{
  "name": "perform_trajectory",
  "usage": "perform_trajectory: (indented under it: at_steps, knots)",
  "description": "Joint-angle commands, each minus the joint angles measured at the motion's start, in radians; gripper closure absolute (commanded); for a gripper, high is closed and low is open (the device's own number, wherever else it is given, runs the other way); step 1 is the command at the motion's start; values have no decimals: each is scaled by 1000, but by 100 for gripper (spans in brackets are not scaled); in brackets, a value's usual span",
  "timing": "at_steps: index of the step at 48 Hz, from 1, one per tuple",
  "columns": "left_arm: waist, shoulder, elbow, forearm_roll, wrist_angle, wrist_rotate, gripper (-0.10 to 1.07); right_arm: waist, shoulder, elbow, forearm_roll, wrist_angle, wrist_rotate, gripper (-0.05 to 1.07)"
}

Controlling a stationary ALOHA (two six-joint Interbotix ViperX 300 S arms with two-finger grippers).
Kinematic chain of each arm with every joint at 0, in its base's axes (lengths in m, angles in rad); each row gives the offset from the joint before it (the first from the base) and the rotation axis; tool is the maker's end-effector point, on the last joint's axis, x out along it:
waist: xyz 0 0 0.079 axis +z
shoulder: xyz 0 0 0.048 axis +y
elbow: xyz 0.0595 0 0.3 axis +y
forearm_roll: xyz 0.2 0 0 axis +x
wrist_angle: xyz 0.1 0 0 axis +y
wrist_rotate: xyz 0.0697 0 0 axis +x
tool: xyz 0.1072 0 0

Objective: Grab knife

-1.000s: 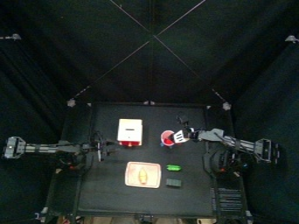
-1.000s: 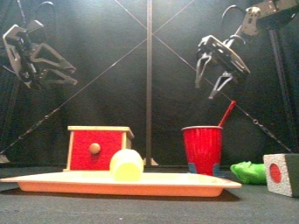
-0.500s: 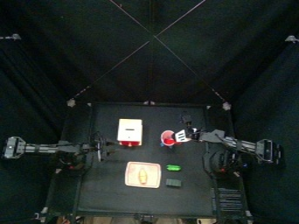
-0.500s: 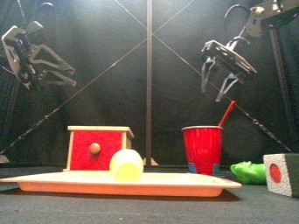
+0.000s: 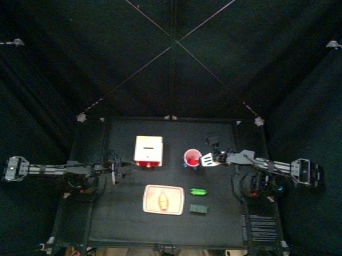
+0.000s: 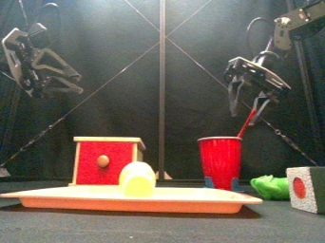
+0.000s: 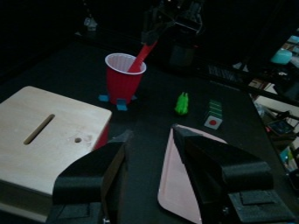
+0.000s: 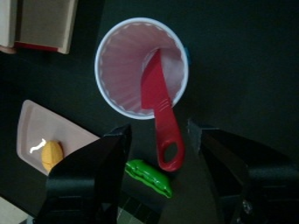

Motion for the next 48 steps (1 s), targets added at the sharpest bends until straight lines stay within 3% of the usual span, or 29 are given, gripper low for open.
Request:
perform_trajectory:
  at_steps: [1, 40, 48]
  knots:
    - [2, 5, -12, 2, -5, 3, 17, 3, -6, -3, 12, 2, -3, 15]
    - [14, 3, -6, 2, -3, 3, 17, -5, 37, -17, 66, 43, -2, 16]
    - [14, 3, -5, 2, -3, 3, 17, -3, 37, -17, 72, 43, -2, 22]
